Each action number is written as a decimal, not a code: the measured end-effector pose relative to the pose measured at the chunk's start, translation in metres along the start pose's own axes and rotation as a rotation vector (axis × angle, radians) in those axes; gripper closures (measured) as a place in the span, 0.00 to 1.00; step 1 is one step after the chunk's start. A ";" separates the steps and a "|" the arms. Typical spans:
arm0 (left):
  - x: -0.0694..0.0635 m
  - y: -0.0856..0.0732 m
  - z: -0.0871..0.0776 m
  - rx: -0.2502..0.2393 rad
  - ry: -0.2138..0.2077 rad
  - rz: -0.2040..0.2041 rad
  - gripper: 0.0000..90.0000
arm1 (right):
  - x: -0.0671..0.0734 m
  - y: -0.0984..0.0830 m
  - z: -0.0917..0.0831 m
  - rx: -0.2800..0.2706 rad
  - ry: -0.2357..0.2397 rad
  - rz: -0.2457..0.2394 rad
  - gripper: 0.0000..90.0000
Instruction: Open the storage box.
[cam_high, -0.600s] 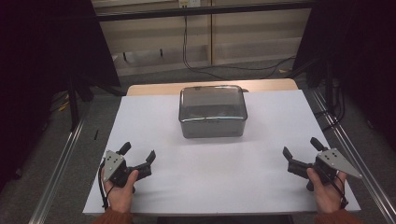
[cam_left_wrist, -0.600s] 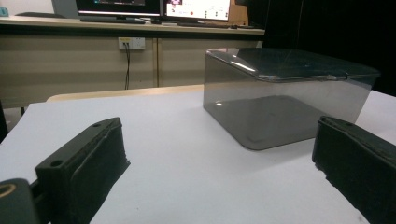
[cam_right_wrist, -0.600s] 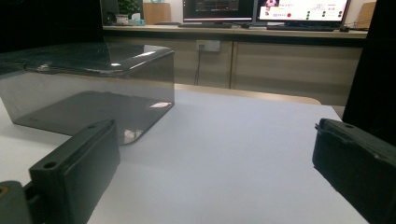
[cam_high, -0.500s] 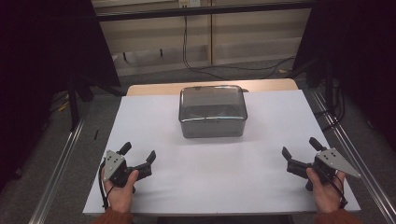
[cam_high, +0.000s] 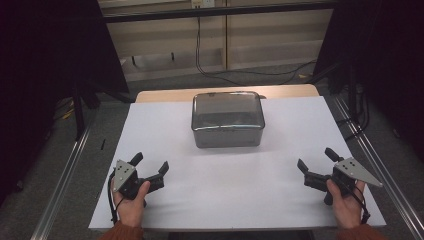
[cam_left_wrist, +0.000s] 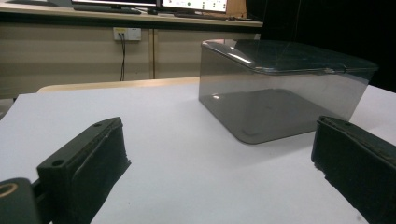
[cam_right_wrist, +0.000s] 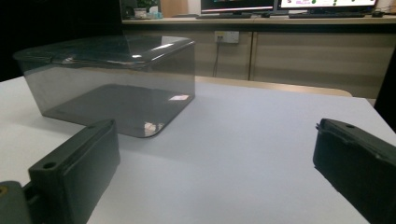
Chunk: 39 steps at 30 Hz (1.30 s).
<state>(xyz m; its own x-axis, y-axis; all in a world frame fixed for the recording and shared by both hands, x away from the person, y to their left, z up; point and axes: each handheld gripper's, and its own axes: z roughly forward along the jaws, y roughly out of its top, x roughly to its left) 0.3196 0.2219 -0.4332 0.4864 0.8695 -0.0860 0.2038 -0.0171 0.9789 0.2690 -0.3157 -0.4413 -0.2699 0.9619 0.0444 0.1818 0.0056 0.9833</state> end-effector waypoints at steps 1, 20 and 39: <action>0.000 0.000 0.000 0.003 -0.003 0.002 0.03 | 0.002 0.000 0.000 0.002 0.004 0.001 0.00; -0.001 0.001 -0.003 -0.011 -0.006 0.006 0.03 | 0.029 0.008 0.019 0.005 0.105 -0.065 0.00; -0.002 0.001 -0.003 -0.012 -0.020 -0.001 0.03 | 0.067 0.019 0.055 0.008 0.222 -0.097 0.01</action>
<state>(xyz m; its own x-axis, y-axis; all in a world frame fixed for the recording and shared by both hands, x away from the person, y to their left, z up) 0.3165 0.2210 -0.4318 0.5026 0.8597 -0.0910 0.1940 -0.0096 0.9810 0.3067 -0.2365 -0.4290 -0.4877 0.8729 -0.0115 0.1519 0.0979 0.9835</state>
